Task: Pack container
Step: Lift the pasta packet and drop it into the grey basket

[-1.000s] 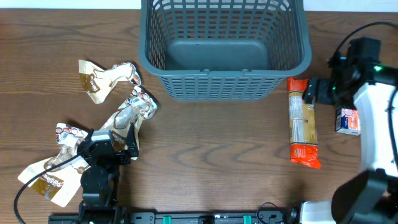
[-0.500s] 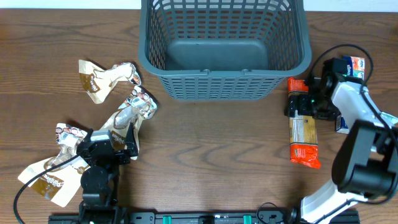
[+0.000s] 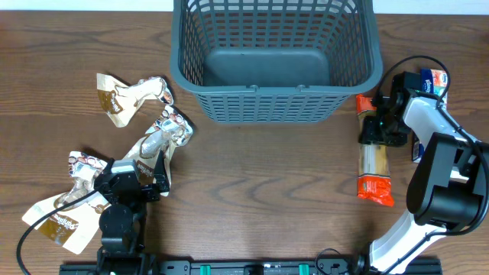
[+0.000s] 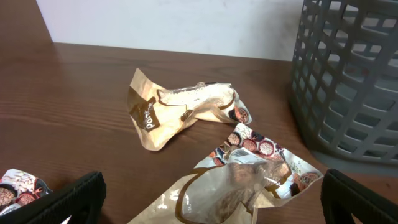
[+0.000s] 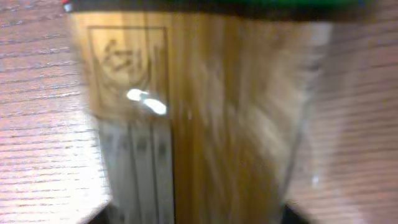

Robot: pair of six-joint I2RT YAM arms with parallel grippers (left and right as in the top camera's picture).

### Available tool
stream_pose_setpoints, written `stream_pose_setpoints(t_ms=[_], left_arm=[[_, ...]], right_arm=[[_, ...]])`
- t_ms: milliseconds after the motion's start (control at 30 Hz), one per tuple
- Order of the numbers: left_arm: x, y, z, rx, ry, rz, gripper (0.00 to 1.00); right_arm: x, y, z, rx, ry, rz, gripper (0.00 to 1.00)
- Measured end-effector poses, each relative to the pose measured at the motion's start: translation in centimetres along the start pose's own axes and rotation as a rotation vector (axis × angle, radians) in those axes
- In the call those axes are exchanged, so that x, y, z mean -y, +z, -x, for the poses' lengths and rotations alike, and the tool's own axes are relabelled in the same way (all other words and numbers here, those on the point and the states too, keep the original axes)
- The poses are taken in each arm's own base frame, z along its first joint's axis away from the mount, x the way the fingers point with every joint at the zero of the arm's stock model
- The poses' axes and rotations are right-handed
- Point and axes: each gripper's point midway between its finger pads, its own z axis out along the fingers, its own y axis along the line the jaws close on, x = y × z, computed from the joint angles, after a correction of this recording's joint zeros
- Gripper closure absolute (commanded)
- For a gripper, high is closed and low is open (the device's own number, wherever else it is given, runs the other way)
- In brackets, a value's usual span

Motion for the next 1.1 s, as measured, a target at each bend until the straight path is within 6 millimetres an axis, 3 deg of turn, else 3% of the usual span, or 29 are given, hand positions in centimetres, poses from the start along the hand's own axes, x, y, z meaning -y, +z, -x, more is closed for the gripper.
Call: stream_pose_setpoints(t_ms=[400, 467, 533, 633, 700, 767, 833, 900, 1000, 1100], left_arm=[[0.0, 0.0, 0.1, 0.004, -0.001, 0.0, 0.01], [0.0, 0.0, 0.1, 0.005, -0.001, 0.0, 0.01], [0.0, 0.0, 0.1, 0.005, -0.001, 0.0, 0.02], [0.0, 0.0, 0.1, 0.005, -0.001, 0.0, 0.01], [0.0, 0.0, 0.1, 0.005, -0.001, 0.0, 0.01], [0.0, 0.0, 0.1, 0.005, -0.001, 0.0, 0.01], [0.0, 0.0, 0.1, 0.006, -0.001, 0.0, 0.02], [0.0, 0.0, 0.1, 0.006, -0.001, 0.0, 0.01], [0.0, 0.0, 0.1, 0.005, -0.001, 0.0, 0.01], [0.0, 0.0, 0.1, 0.006, -0.001, 0.0, 0.01]], right_arm=[[-1.0, -2.0, 1.3, 0.029, 0.035, 0.076, 0.99], [-1.2, -3.2, 2.4, 0.048, 0.044, 0.087, 0.99], [-1.0, -5.7, 5.1, 0.131, 0.049, 0.088, 0.99], [-0.6, -11.9, 9.9, 0.327, 0.054, 0.076, 0.99], [-0.4, -18.1, 12.7, 0.495, 0.056, 0.069, 0.99], [-0.5, -24.9, 14.0, 0.66, 0.056, 0.063, 0.99], [-0.9, -32.2, 13.9, 0.823, 0.042, 0.061, 0.99], [-1.7, -37.6, 12.8, 0.934, 0.017, 0.058, 0.99], [-4.1, -43.3, 11.1, 1.06, -0.062, 0.066, 0.99], [-7.2, -46.2, 10.2, 1.13, -0.192, 0.076, 0.99]])
